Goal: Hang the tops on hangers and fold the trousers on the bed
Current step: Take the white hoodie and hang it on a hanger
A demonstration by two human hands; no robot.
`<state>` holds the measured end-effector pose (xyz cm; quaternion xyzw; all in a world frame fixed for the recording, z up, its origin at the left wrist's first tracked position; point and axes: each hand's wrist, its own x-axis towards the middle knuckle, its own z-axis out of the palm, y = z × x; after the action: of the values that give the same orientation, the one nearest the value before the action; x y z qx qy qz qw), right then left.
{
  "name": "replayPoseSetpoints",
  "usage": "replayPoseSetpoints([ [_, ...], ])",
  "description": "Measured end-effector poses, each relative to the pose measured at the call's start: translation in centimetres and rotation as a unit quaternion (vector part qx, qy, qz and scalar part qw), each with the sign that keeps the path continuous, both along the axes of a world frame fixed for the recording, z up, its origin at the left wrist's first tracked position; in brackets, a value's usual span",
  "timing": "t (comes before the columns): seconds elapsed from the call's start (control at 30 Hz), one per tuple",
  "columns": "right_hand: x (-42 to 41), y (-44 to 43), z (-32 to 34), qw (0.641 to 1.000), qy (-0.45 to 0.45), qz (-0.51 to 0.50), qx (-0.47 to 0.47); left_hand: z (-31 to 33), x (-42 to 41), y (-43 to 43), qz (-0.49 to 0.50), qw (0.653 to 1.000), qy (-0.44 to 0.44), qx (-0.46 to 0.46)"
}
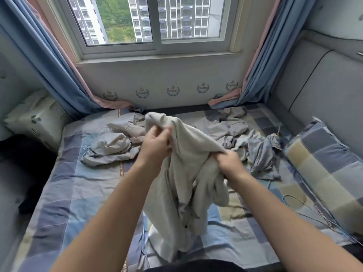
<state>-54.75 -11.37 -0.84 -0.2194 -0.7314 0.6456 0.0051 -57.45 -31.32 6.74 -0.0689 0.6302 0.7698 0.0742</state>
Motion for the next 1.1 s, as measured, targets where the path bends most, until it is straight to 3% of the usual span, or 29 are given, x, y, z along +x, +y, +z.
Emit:
replayPoseSetpoints([
  [0.17, -1.4, -0.7, 6.2, 0.992, 0.061, -0.028, -0.107, -5.8, 3.6, 1.1, -0.119, 0.971, -0.005, -0.208],
  [0.3, -1.2, -2.1, 9.0, 0.984, 0.065, 0.014, -0.163, -8.4, 6.2, 3.1, -0.180, 0.956, 0.034, -0.230],
  [0.47, -1.8, -1.9, 10.4, 0.973, 0.092, 0.019, -0.211, -10.7, 5.3, 3.5, -0.151, 0.929, 0.038, -0.337],
  [0.6, -2.3, 0.0, 9.5, 0.948, 0.096, -0.007, -0.302, -10.9, 4.4, 2.7, -0.110, 0.929, 0.050, -0.350],
  [0.67, -1.6, 1.0, 7.8, 0.970, 0.073, 0.008, -0.232, -10.6, 3.8, 2.5, -0.093, 0.944, 0.043, -0.315],
  [0.73, 0.4, 1.4, 5.7, 0.996, 0.049, 0.033, -0.074, -10.1, 3.2, 2.6, -0.063, 0.962, 0.007, -0.266],
  [0.8, 3.1, 1.2, 3.4, 0.997, 0.063, 0.050, 0.017, -9.4, 2.8, 2.7, -0.021, 0.977, -0.048, -0.208],
  [0.9, 7.2, -0.1, -1.0, 0.992, 0.061, 0.099, 0.055, -8.3, 2.9, 3.1, 0.004, 0.986, -0.103, -0.133],
  [1.1, 10.8, -4.5, -7.1, 0.947, -0.088, 0.278, 0.132, -4.5, 3.8, 4.6, 0.046, 0.989, -0.140, -0.016],
])
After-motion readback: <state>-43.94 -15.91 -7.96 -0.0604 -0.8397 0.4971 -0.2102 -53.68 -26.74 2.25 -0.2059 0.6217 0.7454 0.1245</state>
